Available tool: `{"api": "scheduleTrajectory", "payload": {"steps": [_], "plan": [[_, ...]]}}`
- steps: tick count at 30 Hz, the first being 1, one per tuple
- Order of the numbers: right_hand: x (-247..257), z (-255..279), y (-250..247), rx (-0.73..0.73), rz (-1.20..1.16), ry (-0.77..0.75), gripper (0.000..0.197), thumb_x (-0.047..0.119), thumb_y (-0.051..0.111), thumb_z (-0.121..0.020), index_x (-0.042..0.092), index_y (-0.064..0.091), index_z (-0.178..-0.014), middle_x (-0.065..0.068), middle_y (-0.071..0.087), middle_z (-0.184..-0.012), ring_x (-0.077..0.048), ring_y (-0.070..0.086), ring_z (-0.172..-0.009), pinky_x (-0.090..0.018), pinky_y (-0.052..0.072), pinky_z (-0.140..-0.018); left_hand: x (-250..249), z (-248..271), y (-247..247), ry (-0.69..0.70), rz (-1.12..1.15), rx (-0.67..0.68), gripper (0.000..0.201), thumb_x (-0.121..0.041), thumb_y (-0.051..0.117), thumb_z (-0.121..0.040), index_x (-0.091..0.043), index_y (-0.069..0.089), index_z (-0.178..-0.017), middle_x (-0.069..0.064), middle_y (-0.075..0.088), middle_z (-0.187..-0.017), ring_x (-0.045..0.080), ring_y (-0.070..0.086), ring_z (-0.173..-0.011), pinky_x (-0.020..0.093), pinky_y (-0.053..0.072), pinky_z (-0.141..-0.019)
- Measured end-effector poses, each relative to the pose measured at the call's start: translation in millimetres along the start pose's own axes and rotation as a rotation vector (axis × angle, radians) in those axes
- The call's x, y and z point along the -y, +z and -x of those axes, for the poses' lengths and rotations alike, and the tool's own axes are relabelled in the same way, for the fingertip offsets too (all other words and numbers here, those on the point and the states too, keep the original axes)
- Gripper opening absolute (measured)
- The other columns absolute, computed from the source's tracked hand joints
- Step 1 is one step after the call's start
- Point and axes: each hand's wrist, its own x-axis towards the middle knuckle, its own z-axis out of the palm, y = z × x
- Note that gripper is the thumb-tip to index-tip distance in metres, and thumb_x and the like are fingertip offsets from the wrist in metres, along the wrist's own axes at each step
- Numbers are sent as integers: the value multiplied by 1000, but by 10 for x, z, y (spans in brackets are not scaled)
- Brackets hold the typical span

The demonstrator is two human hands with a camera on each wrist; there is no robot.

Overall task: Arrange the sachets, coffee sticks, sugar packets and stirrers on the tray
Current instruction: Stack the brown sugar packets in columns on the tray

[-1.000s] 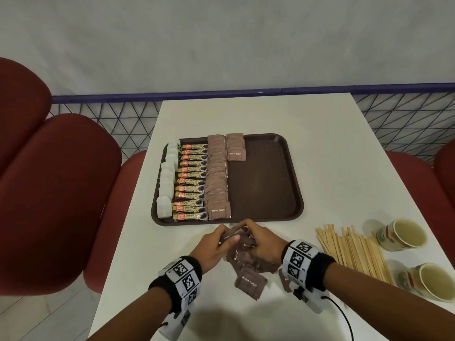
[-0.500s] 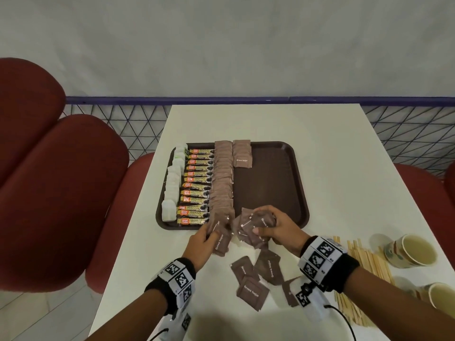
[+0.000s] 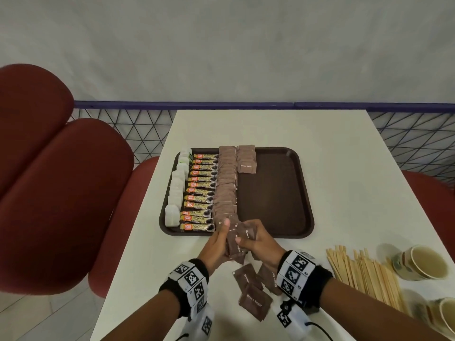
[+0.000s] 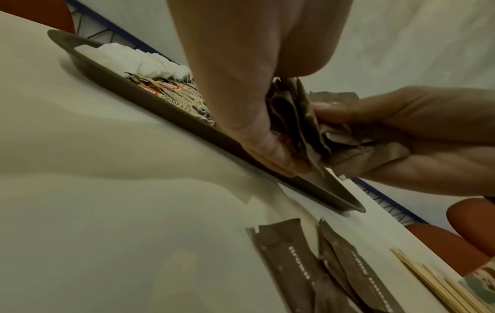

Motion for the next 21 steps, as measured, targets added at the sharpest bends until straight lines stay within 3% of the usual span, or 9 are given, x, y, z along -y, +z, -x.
{"api": "scheduleTrajectory", "payload": {"steps": [2, 5, 8, 10, 13, 16, 19, 21], "plan": [[7, -15, 36, 27, 52, -20, 33, -4, 53, -89, 10, 31, -110, 2, 54, -96, -2, 57, -84, -15, 52, -65, -14, 2, -2, 10, -42, -5, 51, -62, 34, -87, -28, 63, -111, 3, 67, -116, 16, 63, -108, 41, 54, -91], [10, -32, 70, 49, 105, -61, 42, -5, 54, -88, 14, 27, -113, 4, 54, -102, -2, 57, -91, -19, 53, -76, 35, -29, -68, 48, -89, -18, 74, -81, 44, -70, -30, 58, -122, 1, 63, -123, 17, 59, -114, 45, 51, -95], [45, -45, 82, 48, 116, -86, 50, -5, 58, -85, 17, 26, -117, 4, 52, -105, -2, 58, -92, -18, 52, -80, 50, -65, -127, 39, -81, -94, 95, -83, 53, -61, -19, 39, -130, 4, 55, -131, 20, 56, -118, 46, 46, -101], [81, -45, 94, 70, 98, -97, 53, -3, 59, -86, 19, 25, -120, 2, 52, -109, -3, 59, -93, -18, 52, -78, 22, -49, -117, 44, -9, -132, 79, -67, 61, -70, -21, 31, -127, 8, 56, -127, 23, 59, -114, 48, 48, -98], [116, -39, 145, 98, 84, -128, 48, 5, 53, -91, 19, 23, -125, -1, 53, -115, -2, 58, -98, -14, 52, -78, -4, -33, -105, 43, 252, -100, 60, -38, 63, -82, -17, 37, -132, 12, 62, -121, 26, 62, -110, 45, 56, -83], [113, -42, 198, 93, 96, -154, 33, 16, 44, -96, 24, 26, -124, 3, 52, -120, -7, 52, -112, -18, 47, -96, -53, 30, -82, 35, 328, -8, 45, -39, 55, -87, -16, 52, -127, 13, 66, -118, 28, 64, -108, 37, 57, -69], [106, -103, 186, 28, 89, -133, 23, 30, 39, -97, 37, 36, -119, -2, 51, -128, -15, 50, -121, -37, 42, -106, -61, 78, -74, 21, 330, 29, 33, -31, 50, -93, -13, 58, -120, 18, 67, -113, 31, 68, -99, 40, 59, -74], [117, -135, 167, 15, 147, -150, 24, 32, 33, -99, 37, 39, -121, 6, 51, -125, -10, 49, -121, -33, 38, -108, -29, 90, -76, 17, 281, 38, 30, -23, 54, -92, -10, 59, -119, 20, 67, -114, 31, 67, -99, 44, 56, -84]]}}
